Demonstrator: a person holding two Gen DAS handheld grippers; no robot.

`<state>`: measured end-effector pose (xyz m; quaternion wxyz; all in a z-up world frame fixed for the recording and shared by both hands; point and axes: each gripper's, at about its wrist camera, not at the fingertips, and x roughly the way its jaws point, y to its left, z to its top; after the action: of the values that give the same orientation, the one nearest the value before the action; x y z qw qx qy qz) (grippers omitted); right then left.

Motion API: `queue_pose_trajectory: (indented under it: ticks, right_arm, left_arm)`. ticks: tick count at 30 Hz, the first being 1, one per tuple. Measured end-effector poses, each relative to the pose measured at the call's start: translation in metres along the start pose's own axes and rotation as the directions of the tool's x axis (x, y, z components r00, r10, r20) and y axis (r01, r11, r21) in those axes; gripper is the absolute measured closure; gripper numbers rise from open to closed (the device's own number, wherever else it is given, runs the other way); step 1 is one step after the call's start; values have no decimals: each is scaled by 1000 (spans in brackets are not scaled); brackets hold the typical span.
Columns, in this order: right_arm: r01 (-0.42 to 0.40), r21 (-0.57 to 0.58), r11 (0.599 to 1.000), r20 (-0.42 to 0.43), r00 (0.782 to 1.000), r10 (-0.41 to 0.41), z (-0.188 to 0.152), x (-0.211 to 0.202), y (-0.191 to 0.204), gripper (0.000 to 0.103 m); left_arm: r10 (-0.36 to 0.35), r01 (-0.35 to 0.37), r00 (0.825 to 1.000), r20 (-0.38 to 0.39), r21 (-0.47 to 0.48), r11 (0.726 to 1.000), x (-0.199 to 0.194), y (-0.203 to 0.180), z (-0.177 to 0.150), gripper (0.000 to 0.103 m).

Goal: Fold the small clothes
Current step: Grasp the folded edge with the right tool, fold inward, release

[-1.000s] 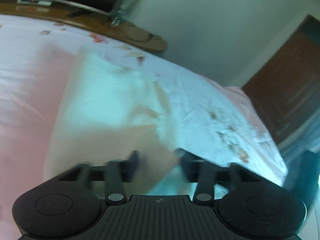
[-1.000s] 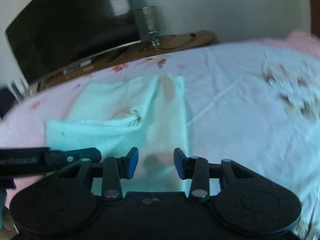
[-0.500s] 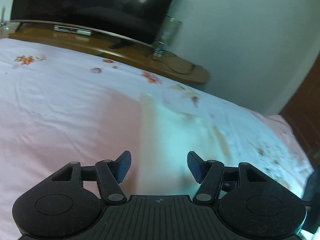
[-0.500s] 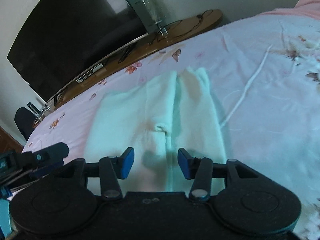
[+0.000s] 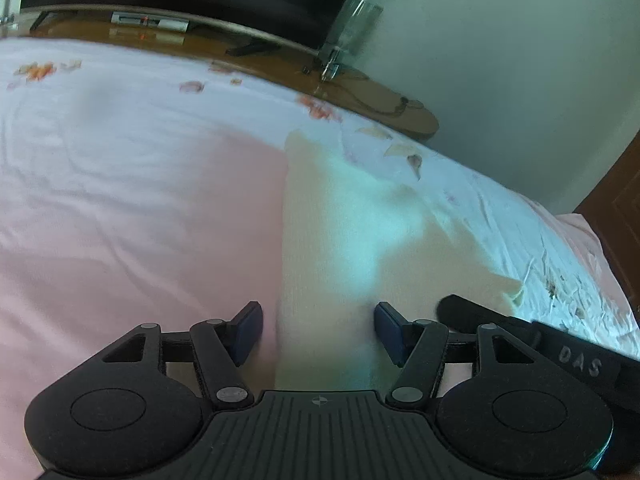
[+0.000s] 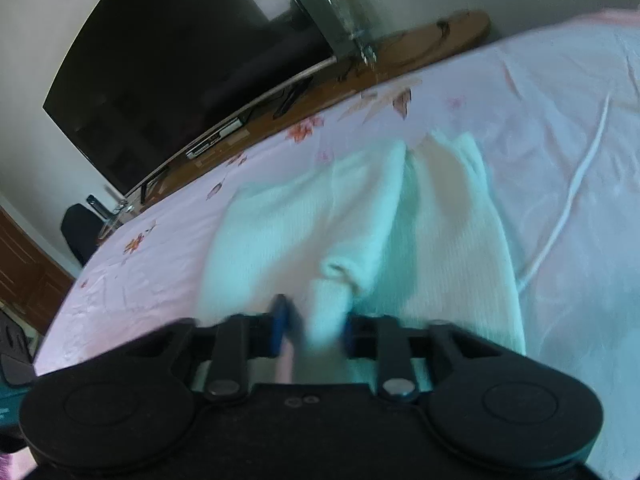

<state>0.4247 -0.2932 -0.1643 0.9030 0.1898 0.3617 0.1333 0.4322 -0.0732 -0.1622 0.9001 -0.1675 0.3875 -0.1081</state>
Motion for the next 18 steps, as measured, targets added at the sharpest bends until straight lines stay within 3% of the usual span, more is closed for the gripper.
queue_pose_trajectory:
  ticks: [5, 11, 13, 18]
  right_arm:
    - [60, -93, 994, 63, 997, -54, 7, -29, 10, 87]
    - [136, -31, 990, 6, 991, -136, 13, -44, -31, 87]
    - [118, 42, 992, -66, 991, -115, 7, -33, -49, 85]
    - [94, 79, 992, -56, 994, -90, -2, -52, -47, 73]
  left_arm:
    - [-8, 0, 998, 69, 106, 994, -15, -27, 6, 41]
    - [-10, 13, 1000, -20, 109, 994, -2, -36, -10, 41]
    - [-12, 17, 998, -55, 92, 996, 4, -32, -18, 41]
    - [7, 2, 998, -57, 143, 990, -6, -31, -20, 41]
